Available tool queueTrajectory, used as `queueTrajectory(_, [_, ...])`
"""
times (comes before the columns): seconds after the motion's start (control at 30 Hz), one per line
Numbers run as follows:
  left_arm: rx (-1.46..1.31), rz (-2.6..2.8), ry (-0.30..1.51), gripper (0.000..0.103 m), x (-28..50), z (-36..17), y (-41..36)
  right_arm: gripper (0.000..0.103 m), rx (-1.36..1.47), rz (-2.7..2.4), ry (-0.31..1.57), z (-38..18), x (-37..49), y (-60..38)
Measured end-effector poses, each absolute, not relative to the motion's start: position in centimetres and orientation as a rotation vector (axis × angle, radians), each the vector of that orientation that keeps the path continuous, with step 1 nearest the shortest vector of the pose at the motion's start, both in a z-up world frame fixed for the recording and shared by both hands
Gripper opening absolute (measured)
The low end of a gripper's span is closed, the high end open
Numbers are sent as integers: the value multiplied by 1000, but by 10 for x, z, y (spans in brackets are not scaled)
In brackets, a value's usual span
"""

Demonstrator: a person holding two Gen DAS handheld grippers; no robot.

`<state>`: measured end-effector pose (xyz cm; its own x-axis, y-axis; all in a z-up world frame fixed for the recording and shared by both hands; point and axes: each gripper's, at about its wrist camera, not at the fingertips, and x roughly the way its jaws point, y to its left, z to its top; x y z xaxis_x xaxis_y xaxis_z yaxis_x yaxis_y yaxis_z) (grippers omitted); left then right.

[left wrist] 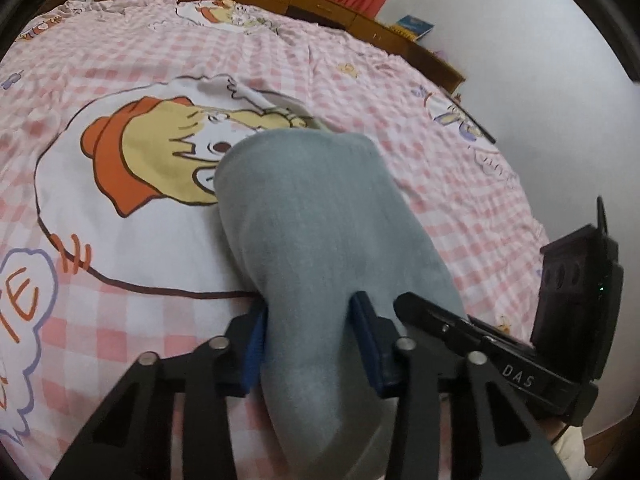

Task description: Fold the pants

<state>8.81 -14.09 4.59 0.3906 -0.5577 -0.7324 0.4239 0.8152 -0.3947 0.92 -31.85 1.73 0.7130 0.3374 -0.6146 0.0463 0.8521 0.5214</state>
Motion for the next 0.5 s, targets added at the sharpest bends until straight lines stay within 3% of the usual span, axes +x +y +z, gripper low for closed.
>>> queueTrajectory(0.27, [-113, -615, 882, 34, 73, 99, -105, 25, 521, 257, 707, 57, 7, -253])
queueTrajectory(0.5, [-67, -544, 848, 34, 79, 119, -36, 25, 465, 283, 759, 51, 35, -179])
